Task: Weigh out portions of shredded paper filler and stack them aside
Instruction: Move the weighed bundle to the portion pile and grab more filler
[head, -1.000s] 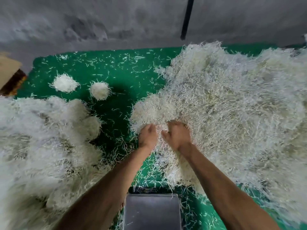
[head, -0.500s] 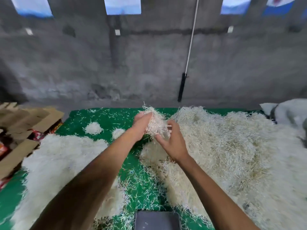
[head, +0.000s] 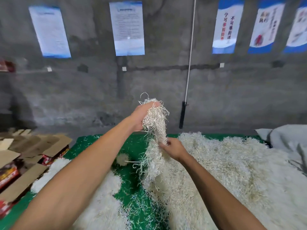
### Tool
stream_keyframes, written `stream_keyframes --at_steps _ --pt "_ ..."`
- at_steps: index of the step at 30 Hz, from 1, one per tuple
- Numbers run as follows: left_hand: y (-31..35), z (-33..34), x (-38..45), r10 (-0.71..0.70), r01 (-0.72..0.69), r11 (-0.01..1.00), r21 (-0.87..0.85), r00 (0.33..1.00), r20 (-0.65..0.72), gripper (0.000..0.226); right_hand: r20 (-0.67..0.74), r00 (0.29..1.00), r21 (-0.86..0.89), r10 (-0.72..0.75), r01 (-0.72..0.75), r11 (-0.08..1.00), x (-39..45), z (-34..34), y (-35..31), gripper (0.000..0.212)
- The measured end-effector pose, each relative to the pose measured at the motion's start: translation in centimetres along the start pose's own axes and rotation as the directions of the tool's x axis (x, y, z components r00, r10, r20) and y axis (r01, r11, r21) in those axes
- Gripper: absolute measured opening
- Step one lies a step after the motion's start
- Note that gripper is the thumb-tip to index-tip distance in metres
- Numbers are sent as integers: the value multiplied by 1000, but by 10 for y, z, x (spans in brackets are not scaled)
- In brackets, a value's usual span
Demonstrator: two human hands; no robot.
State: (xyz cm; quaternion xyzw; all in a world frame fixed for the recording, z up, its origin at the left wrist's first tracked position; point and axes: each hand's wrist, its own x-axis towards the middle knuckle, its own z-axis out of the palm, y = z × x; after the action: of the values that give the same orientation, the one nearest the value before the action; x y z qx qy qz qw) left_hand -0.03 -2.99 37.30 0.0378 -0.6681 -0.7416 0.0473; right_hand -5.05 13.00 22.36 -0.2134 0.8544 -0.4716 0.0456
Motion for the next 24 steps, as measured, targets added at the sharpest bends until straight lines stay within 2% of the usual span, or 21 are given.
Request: stream_keyframes --at_steps 2,3,4,5,6,7,8,9,10,11,12,13,14,16,18,21,23,24 --pt "8 -4 1 21 -21 1000 -23 1000 -11 41 -41 999 -115 -26 21 993 4 -1 -3 34" --pt "8 -5 0 38 -37 999 27 999 -32 35 -83 996 -182 -45 29 983 6 -3 -4 36" --pt "6 -8 1 66 -57 985 162 996 -53 39 -136 988 -245 -69 34 969 10 -6 -6 35" --pt "1 -11 3 115 -90 919 384 992 -44 54 -200 976 -297 -85 23 955 14 -10 -9 32" --pt "-6 -15 5 138 -120 779 615 990 19 79 -261 960 -325 -100 10 946 18 -15 -14 26" --pt "-14 -17 7 122 -149 585 797 988 95 102 -304 945 -346 -121 8 938 21 -21 -21 24" --pt "-22 -18 9 99 -181 382 906 983 155 115 -325 930 -385 -173 37 922 23 -26 -29 25" --pt "-28 -17 10 87 -196 192 962 979 182 118 -315 917 -460 -246 79 884 25 -31 -38 26" --pt "-33 -17 14 85 -195 29 980 978 192 110 -282 905 -553 -319 119 824 26 -34 -46 26" --pt "-35 -15 17 101 -180 -96 979 977 189 93 -235 897 -642 -373 145 753 27 -37 -51 27" --pt "-36 -14 22 149 -154 -176 972 972 181 70 -186 901 -708 -392 153 689 27 -39 -54 29" --pt "-34 -12 24 209 -118 -194 974 965 158 52 -145 914 -749 -380 150 645 27 -41 -54 33" --pt "-30 -10 25 266 -68 -169 983 957 112 42 -106 933 -762 -345 147 631 26 -41 -54 38" --pt "-18 -9 24 329 45 -50 998 944 -26 33 -25 970 -713 -243 153 685 23 -39 -52 37" --pt "-8 -8 24 298 135 108 985 941 -162 26 21 972 -652 -233 190 734 18 -32 -54 33" --pt "-5 -1 32 216 199 492 847 915 -341 34 -44 948 -641 -317 217 736 17 -31 -64 34" --pt "-6 0 41 100 215 763 609 892 -441 44 -80 932 -658 -355 217 721 18 -38 -66 33" --pt "-4 -1 42 -5 242 862 446 883 -469 46 -71 934 -667 -351 218 713 16 -42 -64 33"
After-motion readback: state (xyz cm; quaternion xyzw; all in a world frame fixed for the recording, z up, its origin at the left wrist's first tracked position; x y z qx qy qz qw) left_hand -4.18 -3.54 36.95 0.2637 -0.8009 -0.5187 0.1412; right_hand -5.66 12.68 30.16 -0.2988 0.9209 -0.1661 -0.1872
